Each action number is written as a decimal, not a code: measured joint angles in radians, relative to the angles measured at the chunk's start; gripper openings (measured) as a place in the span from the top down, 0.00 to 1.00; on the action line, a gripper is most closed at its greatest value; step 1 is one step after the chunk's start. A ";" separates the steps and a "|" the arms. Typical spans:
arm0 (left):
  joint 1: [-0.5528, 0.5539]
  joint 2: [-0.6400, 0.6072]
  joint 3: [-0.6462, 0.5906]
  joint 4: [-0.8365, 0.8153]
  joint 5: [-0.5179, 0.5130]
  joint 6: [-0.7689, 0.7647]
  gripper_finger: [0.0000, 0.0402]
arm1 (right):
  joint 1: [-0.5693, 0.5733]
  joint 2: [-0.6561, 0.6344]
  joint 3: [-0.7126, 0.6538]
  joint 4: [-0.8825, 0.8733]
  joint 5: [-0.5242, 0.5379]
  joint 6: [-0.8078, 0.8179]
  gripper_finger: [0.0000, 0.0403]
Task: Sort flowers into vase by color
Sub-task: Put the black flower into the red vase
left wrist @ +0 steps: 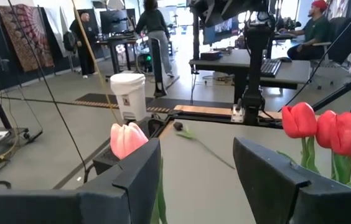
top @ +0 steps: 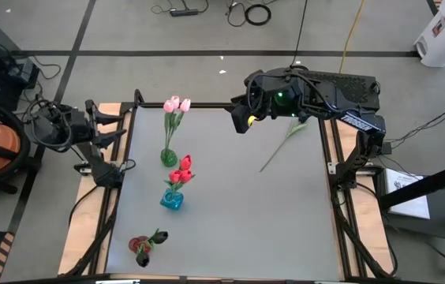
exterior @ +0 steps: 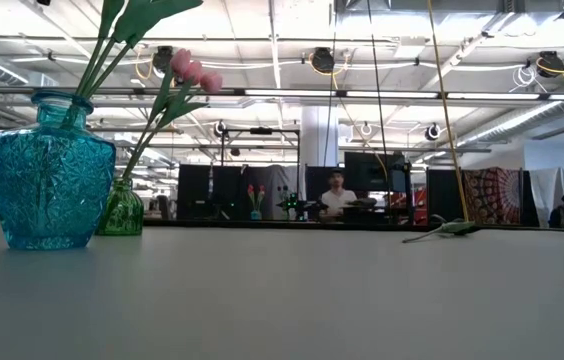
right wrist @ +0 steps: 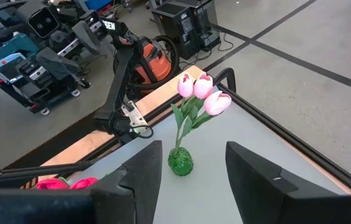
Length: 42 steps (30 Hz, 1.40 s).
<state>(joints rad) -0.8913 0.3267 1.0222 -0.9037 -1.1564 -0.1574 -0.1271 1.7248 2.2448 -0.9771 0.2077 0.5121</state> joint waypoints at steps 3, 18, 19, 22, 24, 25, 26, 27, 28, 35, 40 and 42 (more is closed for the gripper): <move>0.000 0.000 0.000 0.004 0.000 -0.003 0.48 | 0.000 0.000 0.000 0.000 0.000 0.000 0.58; 0.000 0.014 -0.001 0.126 -0.008 -0.018 0.48 | 0.000 0.000 0.000 0.000 0.000 0.000 0.58; 0.000 0.020 -0.001 0.132 -0.026 -0.016 0.48 | 0.000 0.000 0.000 0.000 0.000 0.000 0.58; 0.000 0.037 -0.001 0.145 -0.108 0.001 0.48 | 0.000 0.000 0.000 0.000 0.000 0.000 0.58; 0.000 0.042 -0.001 0.146 -0.149 0.023 0.48 | 0.000 0.000 0.000 0.000 0.000 0.000 0.58; 0.000 0.042 -0.001 0.146 -0.169 0.024 0.48 | 0.000 0.000 0.000 0.000 0.000 0.000 0.58; 0.000 0.043 -0.001 0.146 -0.189 0.024 0.48 | 0.000 0.000 0.000 0.000 0.000 0.000 0.58; 0.000 0.043 -0.001 0.146 -0.208 0.028 0.48 | 0.000 0.000 0.000 0.000 0.000 0.000 0.58; 0.000 0.043 -0.001 0.143 -0.230 0.038 0.48 | 0.000 0.000 0.000 0.000 0.000 0.000 0.58; 0.000 0.043 -0.001 0.145 -0.367 0.174 0.48 | 0.000 0.000 0.000 0.000 0.000 0.000 0.58; 0.000 0.063 -0.001 0.238 -0.330 0.244 0.48 | 0.000 0.000 0.000 0.000 0.000 0.000 0.58; 0.000 0.074 -0.001 0.249 -0.298 0.246 0.48 | 0.000 0.000 0.000 0.000 0.000 0.000 0.58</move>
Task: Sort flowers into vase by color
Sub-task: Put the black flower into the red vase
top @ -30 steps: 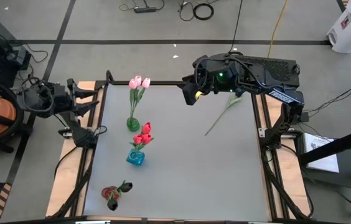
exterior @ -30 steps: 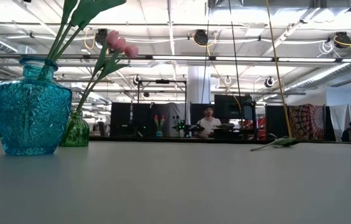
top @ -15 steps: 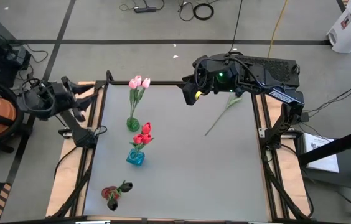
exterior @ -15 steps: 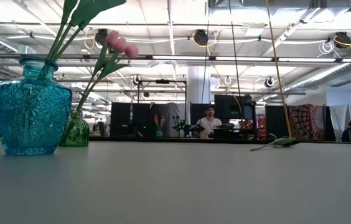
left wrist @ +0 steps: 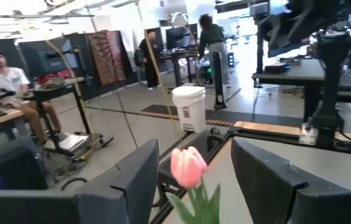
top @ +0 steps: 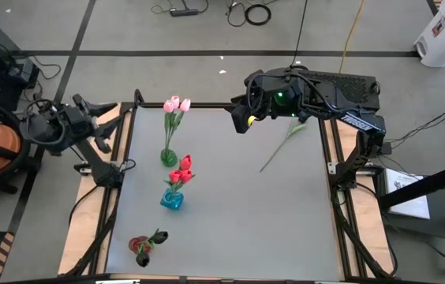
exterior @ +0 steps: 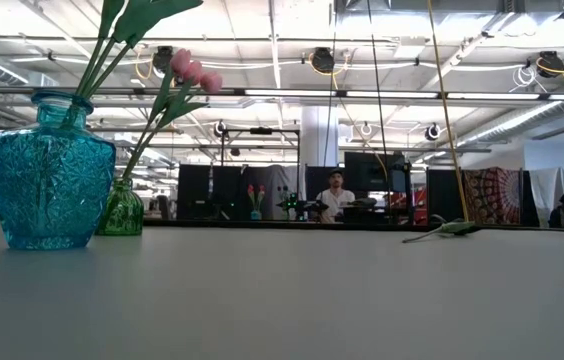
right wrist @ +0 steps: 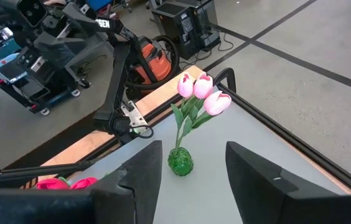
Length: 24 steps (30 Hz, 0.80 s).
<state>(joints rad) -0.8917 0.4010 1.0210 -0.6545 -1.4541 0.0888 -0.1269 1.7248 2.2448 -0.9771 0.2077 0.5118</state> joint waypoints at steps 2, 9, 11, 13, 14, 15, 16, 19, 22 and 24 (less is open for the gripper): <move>0.000 0.011 0.000 -0.004 0.006 -0.004 0.48 | 0.000 0.000 0.000 0.000 0.000 0.000 0.58; 0.000 0.055 0.000 -0.037 0.011 -0.030 0.48 | 0.000 0.000 0.000 0.000 0.000 0.000 0.58; 0.000 0.067 0.000 -0.043 0.011 -0.033 0.48 | 0.000 0.000 0.000 0.000 0.000 0.000 0.58; 0.000 0.080 0.000 -0.043 0.015 -0.061 0.48 | 0.000 0.000 0.000 0.000 0.000 0.000 0.58; 0.000 0.087 0.000 -0.043 0.033 -0.074 0.48 | 0.000 0.000 0.000 0.000 0.000 0.000 0.58; 0.000 0.094 0.000 -0.043 0.062 -0.084 0.48 | 0.000 0.000 0.000 0.000 0.000 0.000 0.58; 0.000 0.104 0.000 -0.043 0.098 -0.103 0.48 | 0.000 0.000 0.000 0.000 0.000 0.000 0.58; 0.000 0.141 0.000 -0.043 0.170 -0.162 0.48 | 0.000 0.000 0.000 0.000 0.000 0.000 0.58; 0.000 0.186 0.000 -0.043 0.172 -0.207 0.48 | 0.000 0.000 0.000 0.000 0.000 0.000 0.58; 0.000 0.213 0.000 -0.042 0.172 -0.243 0.48 | 0.000 0.000 0.000 0.000 0.000 0.000 0.58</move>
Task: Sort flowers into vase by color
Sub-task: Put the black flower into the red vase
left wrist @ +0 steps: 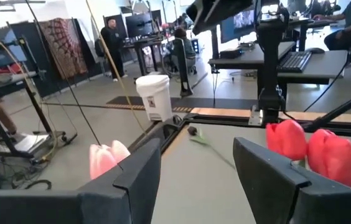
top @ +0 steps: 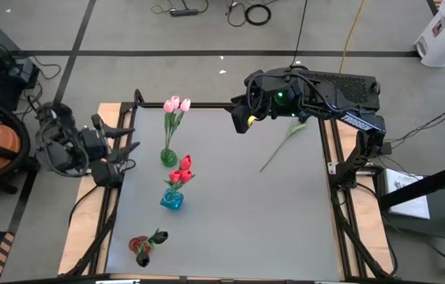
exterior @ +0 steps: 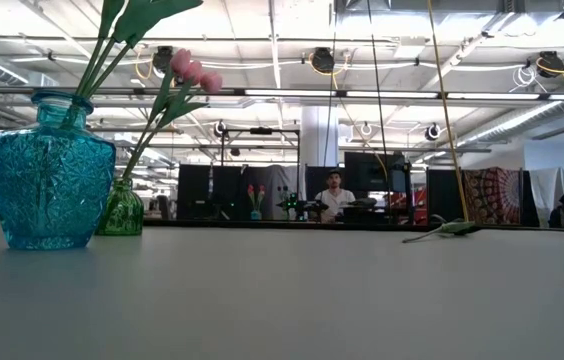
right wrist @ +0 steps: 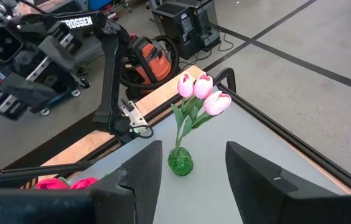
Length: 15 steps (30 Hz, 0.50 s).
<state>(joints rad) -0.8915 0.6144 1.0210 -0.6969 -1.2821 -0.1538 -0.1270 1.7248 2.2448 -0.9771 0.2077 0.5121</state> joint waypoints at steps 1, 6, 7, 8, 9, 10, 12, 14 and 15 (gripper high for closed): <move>0.000 0.011 0.000 0.000 0.000 -0.015 0.48 | 0.000 0.000 0.000 0.000 0.000 0.000 0.58; 0.000 0.073 0.000 -0.001 0.001 -0.073 0.48 | 0.000 0.000 0.000 0.000 0.000 0.000 0.58; 0.000 0.083 0.000 -0.001 0.001 -0.088 0.48 | 0.000 0.000 0.000 0.000 0.000 0.000 0.58; 0.000 0.093 0.000 -0.001 0.001 -0.101 0.48 | 0.000 0.000 0.000 0.000 0.000 0.000 0.58; 0.000 0.106 0.000 -0.001 0.001 -0.103 0.48 | 0.000 0.000 0.000 0.000 0.000 0.000 0.58; 0.000 0.118 0.000 -0.001 0.000 -0.103 0.48 | 0.000 0.000 0.000 0.000 0.000 0.000 0.58; 0.000 0.140 0.000 -0.001 0.001 -0.097 0.48 | 0.000 0.000 0.000 0.000 0.000 0.000 0.58; 0.000 0.154 0.000 -0.006 0.002 -0.092 0.48 | 0.000 0.000 0.000 0.000 0.000 0.000 0.58; 0.000 0.160 0.000 -0.017 0.005 -0.097 0.48 | 0.000 0.000 0.000 0.000 0.000 0.000 0.58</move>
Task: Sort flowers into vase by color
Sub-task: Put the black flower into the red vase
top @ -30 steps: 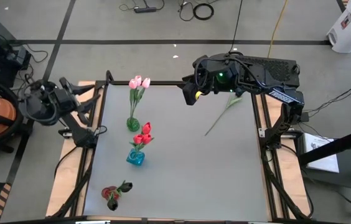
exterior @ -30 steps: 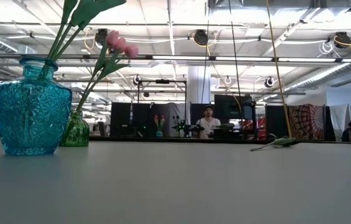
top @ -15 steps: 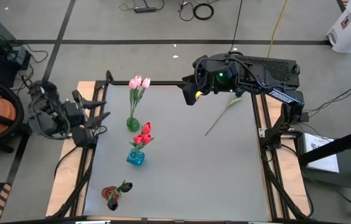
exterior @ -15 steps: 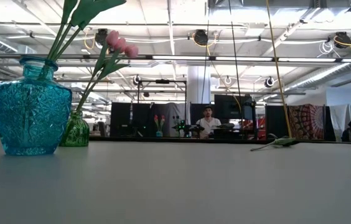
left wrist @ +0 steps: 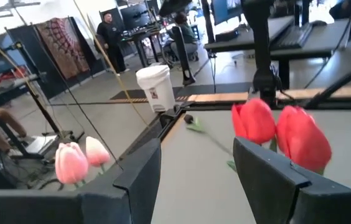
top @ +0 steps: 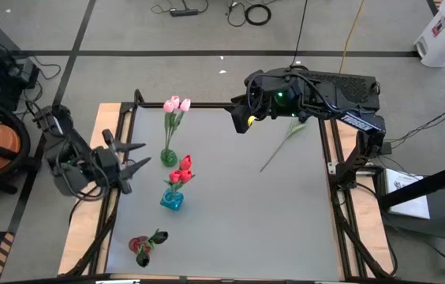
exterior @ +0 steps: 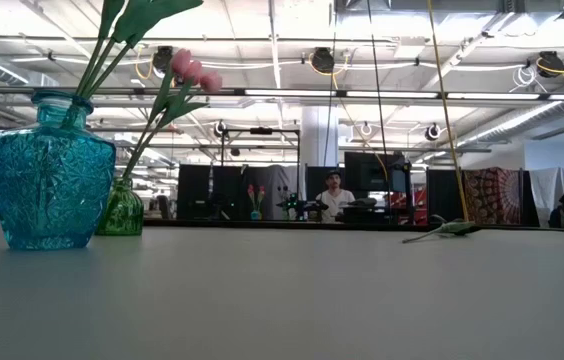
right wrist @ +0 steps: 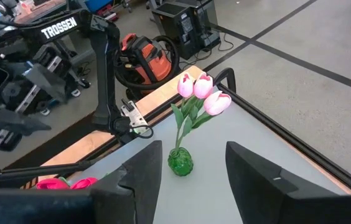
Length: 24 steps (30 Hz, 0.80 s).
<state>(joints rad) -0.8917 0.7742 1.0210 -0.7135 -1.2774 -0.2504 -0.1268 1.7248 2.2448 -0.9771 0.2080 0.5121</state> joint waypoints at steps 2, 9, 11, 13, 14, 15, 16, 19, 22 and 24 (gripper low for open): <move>0.000 0.005 0.000 -0.044 0.004 -0.006 0.48 | 0.000 0.000 0.000 0.000 0.000 0.000 0.58; 0.000 0.008 0.000 -0.350 0.027 -0.215 0.48 | 0.000 0.000 0.000 0.002 0.000 0.000 0.58; 0.000 0.008 0.000 -0.432 0.027 -0.285 0.48 | 0.000 0.000 0.000 0.031 0.000 -0.004 0.58; 0.000 0.008 0.000 -0.493 0.028 -0.346 0.48 | -0.002 0.002 0.000 0.050 0.002 -0.019 0.58; 0.000 0.008 0.000 -0.515 0.028 -0.373 0.48 | -0.005 0.003 0.000 0.060 0.003 -0.038 0.58; 0.000 0.008 0.000 -0.533 0.028 -0.397 0.48 | -0.008 0.004 0.000 0.069 0.003 -0.060 0.58; 0.000 0.008 0.000 -0.543 0.029 -0.415 0.48 | -0.012 0.006 0.000 0.071 0.003 -0.082 0.58; 0.000 0.009 0.000 -0.553 0.039 -0.444 0.48 | -0.018 0.018 0.001 0.056 0.005 -0.165 0.58; 0.000 0.009 0.000 -0.553 0.039 -0.444 0.48 | -0.019 0.025 0.000 -0.036 -0.001 -0.272 0.58; 0.000 0.009 0.000 -0.554 0.039 -0.440 0.48 | -0.016 0.037 0.000 -0.089 -0.002 -0.334 0.58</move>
<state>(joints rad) -0.8917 0.7834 1.0214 -1.2671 -1.2385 -0.6903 -0.1424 1.7618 2.2448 -1.0660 0.2059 0.1780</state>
